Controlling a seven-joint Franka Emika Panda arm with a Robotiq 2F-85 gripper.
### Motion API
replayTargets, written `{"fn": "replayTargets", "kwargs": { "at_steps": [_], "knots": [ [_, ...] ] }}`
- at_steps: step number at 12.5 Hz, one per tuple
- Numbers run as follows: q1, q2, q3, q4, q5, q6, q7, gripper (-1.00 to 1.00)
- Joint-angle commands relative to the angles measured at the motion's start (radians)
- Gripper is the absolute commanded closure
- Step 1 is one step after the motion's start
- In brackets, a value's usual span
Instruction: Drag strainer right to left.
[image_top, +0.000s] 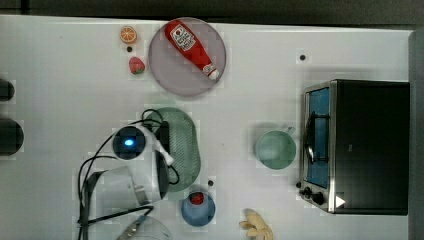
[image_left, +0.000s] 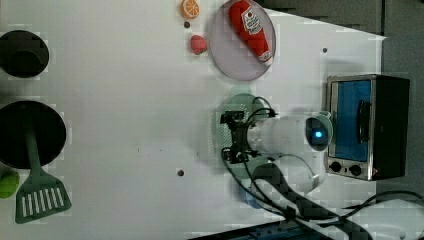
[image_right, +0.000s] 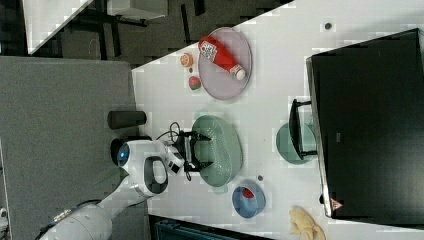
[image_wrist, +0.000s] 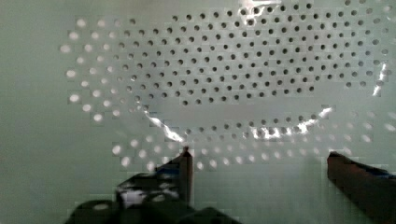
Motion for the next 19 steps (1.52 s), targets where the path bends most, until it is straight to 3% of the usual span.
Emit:
{"fn": "replayTargets", "kwargs": {
  "at_steps": [1,9,19],
  "knots": [
    [0.06,0.038,-0.01,0.079,0.026,0.007,0.097,-1.0],
    [0.161,0.136,-0.01,0.273,0.087,-0.082,0.138,-1.0],
    [0.268,0.234,-0.009,0.43,0.12,-0.096,0.273,-1.0]
  ]
}}
